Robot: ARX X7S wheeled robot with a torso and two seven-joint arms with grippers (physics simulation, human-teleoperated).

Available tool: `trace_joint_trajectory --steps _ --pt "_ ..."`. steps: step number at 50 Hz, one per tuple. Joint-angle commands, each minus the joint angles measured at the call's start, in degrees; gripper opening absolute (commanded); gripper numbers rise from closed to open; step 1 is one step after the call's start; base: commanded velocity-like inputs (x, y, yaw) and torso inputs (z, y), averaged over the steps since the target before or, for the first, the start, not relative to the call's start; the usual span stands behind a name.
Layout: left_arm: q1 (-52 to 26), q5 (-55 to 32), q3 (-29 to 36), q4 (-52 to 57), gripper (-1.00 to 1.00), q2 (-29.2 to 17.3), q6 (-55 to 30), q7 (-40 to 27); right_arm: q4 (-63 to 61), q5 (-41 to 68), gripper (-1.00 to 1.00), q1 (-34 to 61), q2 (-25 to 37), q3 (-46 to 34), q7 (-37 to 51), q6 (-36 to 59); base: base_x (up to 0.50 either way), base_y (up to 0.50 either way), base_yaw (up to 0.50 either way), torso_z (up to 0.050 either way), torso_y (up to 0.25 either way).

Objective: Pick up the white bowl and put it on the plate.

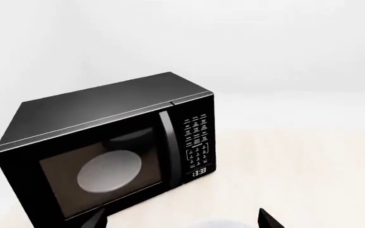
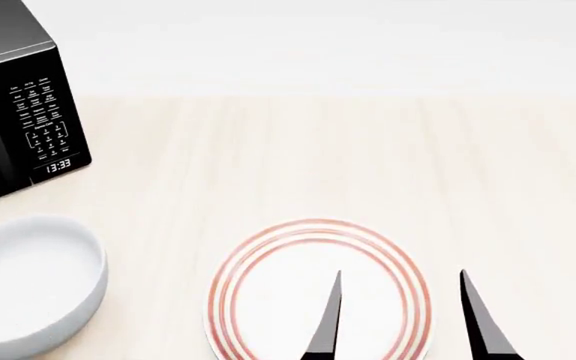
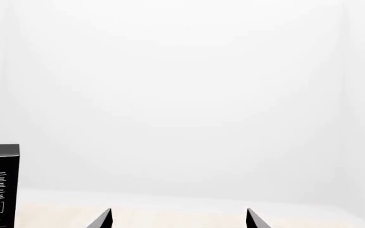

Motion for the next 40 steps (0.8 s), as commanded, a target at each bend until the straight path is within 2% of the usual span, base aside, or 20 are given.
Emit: trace_joint_trajectory --steps 1,5,20,40 --pt "-2.8 0.2 -6.6 -13.6 1.00 0.4 -1.0 -1.7 0.3 -1.4 1.00 -0.1 -0.8 0.9 -0.6 -0.4 0.00 0.00 0.00 0.000 0.000" --pt "-2.8 -0.4 -6.5 -16.7 1.00 0.0 0.7 -2.7 0.1 -1.3 1.00 0.0 -0.7 0.9 -0.5 -0.2 0.00 0.00 0.00 0.000 0.000" --pt "-6.1 -1.7 -7.7 -21.2 1.00 -0.4 -1.2 -3.1 1.3 -1.1 1.00 0.4 0.0 0.6 -0.2 -0.9 0.00 0.00 0.00 0.000 0.000" --pt "-8.3 -6.0 -13.1 -35.6 1.00 -0.5 9.4 -10.8 1.6 -0.6 1.00 0.5 0.9 -0.3 0.9 -1.1 0.00 0.00 0.00 0.000 0.000"
